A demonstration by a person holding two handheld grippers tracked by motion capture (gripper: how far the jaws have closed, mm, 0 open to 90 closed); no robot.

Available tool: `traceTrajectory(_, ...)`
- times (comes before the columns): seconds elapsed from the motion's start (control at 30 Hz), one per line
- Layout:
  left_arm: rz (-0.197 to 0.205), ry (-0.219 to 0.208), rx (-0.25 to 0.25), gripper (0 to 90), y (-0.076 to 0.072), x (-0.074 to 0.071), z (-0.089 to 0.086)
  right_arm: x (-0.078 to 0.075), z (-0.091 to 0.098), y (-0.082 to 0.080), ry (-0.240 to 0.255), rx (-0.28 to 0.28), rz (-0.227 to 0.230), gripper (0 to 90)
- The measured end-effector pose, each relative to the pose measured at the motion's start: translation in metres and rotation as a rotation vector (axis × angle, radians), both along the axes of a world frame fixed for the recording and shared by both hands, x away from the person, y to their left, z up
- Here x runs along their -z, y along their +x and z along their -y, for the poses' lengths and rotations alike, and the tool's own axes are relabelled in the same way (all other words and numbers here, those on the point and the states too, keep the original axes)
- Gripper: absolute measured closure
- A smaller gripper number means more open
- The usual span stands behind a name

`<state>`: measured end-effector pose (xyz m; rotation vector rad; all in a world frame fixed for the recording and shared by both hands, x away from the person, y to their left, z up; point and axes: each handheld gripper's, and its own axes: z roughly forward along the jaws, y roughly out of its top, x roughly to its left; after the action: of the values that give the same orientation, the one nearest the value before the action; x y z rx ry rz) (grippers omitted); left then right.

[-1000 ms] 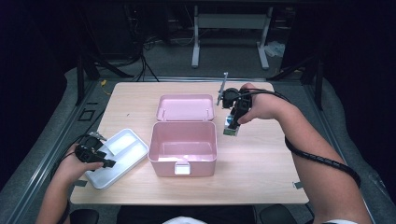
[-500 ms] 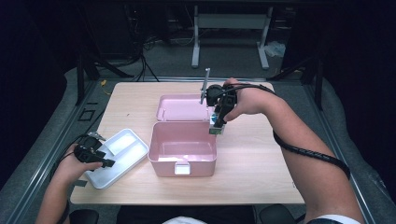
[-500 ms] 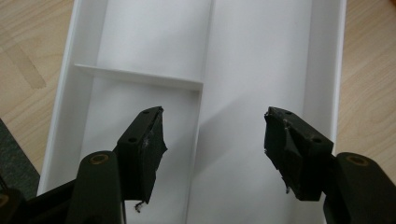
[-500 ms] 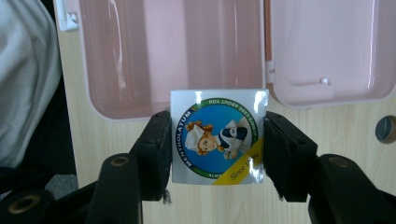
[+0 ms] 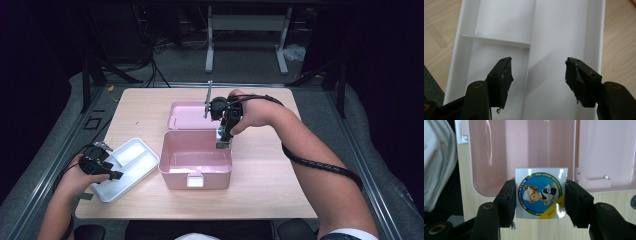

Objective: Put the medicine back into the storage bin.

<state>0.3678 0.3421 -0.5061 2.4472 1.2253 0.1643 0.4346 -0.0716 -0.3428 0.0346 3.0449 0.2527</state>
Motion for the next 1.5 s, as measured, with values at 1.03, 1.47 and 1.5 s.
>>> traceTrajectory(1.03,-0.015,0.007,-0.008,39.0,0.0,0.003,-0.005,0.083,-0.013,0.018,-0.063,0.016,-0.06,46.3)
traceTrajectory(1.47,-0.019,0.006,-0.004,39.4,-0.001,0.002,-0.004,0.09,-0.013,0.019,-0.074,0.023,-0.048,45.8)
traceTrajectory(1.5,-0.019,0.007,-0.004,39.5,-0.001,0.002,-0.003,0.091,-0.013,0.019,-0.071,0.028,-0.049,45.6)
